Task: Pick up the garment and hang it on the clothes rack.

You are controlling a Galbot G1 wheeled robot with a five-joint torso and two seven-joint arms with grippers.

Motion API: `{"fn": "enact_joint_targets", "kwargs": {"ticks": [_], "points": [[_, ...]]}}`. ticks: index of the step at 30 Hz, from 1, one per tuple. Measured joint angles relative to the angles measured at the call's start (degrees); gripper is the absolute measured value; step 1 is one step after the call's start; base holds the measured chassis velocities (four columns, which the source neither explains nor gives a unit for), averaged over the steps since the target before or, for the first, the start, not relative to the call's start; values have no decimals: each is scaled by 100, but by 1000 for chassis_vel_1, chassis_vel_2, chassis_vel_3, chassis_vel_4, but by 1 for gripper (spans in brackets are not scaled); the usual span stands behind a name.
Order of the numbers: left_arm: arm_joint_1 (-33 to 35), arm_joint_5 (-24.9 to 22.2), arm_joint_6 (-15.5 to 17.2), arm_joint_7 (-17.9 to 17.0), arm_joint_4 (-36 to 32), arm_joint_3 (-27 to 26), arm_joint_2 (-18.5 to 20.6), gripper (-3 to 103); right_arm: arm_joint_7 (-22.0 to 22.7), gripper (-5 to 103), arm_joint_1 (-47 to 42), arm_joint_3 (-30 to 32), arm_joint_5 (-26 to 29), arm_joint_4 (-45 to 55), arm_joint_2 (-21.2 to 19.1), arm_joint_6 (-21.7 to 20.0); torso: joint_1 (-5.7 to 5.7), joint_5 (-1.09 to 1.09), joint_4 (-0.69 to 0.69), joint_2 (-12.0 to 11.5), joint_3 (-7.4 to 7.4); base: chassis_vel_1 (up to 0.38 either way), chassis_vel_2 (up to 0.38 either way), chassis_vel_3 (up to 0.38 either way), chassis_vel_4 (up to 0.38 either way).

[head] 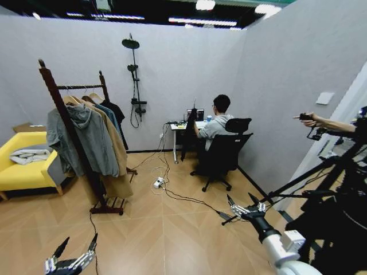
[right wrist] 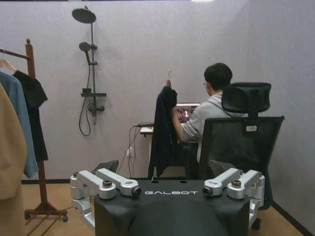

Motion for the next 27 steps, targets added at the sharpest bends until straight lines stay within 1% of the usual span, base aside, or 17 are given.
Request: {"fn": "enact_joint_targets", "kwargs": {"ticks": [2,3,6,7,9,10,11,13,14,22,24,26,27], "points": [[0,0,0,0,0,0,0,100,40,100,-39,16,-19,-360,-38,315,0,1,0,0,0,0,0,0,0],[0,0,0,0,0,0,0,100,40,100,-39,16,-19,-360,-38,315,0,1,0,0,0,0,0,0,0],[0,0,0,0,0,0,0,100,120,100,-122,42,-52,-1099,-112,968,0,1,0,0,0,0,0,0,0],[0,0,0,0,0,0,0,100,120,100,-122,42,-52,-1099,-112,968,0,1,0,0,0,0,0,0,0],[0,0,0,0,0,0,0,100,176,100,-179,59,-60,-1593,-164,1403,0,1,-1,0,0,0,0,0,0],[0,0,0,0,0,0,0,100,176,100,-179,59,-60,-1593,-164,1403,0,1,-1,0,0,0,0,0,0],[0,0,0,-1,0,0,0,100,208,100,-147,62,53,-1729,-192,1481,0,4,-3,0,0,0,0,0,0],[0,0,0,0,0,0,0,100,241,100,-98,78,142,-1741,-213,1490,0,-2,0,0,0,0,0,0,0],[0,0,0,0,0,0,0,100,255,100,-95,79,152,-1709,-210,1462,0,1,-1,0,0,0,0,0,0],[0,0,0,0,0,0,0,100,341,100,-10,68,17,-1595,-172,1391,0,1,0,-1,0,0,0,0,0],[0,0,0,0,0,0,0,100,357,100,33,64,-12,-1541,-175,1328,0,0,-1,-1,0,0,0,0,0],[0,0,0,0,0,0,0,100,365,100,167,54,-22,-1385,-182,1128,0,1,-1,0,0,0,0,0,0],[0,0,0,0,0,0,0,100,365,100,167,54,-22,-1385,-182,1128,0,1,-1,0,0,0,0,0,0]]}}
